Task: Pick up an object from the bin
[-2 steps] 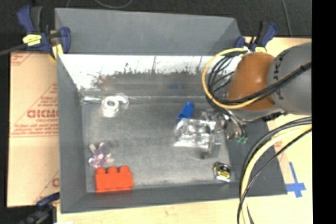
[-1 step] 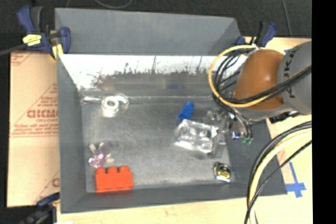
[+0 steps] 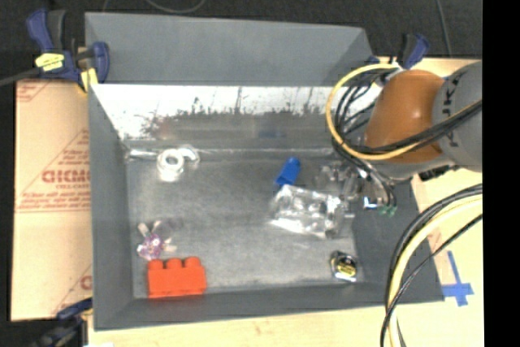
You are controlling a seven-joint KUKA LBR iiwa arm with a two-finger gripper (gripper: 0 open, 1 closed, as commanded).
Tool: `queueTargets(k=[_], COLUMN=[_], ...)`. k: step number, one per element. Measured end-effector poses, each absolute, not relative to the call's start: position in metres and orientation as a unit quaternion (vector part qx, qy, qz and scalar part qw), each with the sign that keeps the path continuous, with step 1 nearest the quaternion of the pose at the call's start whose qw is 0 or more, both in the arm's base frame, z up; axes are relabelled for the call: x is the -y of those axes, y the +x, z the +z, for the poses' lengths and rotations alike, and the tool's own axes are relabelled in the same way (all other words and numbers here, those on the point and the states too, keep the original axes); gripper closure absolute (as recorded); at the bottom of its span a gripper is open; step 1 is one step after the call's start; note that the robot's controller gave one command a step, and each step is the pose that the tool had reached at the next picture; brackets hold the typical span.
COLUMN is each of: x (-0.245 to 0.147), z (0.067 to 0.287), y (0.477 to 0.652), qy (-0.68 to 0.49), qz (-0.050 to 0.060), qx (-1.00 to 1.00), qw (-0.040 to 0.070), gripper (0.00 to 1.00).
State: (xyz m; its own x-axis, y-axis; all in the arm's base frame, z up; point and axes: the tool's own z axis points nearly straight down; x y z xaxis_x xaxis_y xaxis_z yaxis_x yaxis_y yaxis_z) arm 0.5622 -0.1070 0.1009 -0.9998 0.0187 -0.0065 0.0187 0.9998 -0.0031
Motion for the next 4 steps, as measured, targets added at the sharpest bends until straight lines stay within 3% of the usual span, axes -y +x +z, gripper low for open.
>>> queueTargets(k=[1,2,3,4], x=[0.110,0.111,0.111,0.113], z=[0.070,0.072,0.071,0.140], y=[0.564,0.566,0.565,0.567], qy=[0.033,0.032,0.031,0.029], qz=[0.000,-0.001,-0.001,-0.002], qx=[-0.999,-0.999,-1.000,-1.000], qw=[0.002,0.004,0.003,0.004], gripper=[0.00,0.00,1.00,1.00])
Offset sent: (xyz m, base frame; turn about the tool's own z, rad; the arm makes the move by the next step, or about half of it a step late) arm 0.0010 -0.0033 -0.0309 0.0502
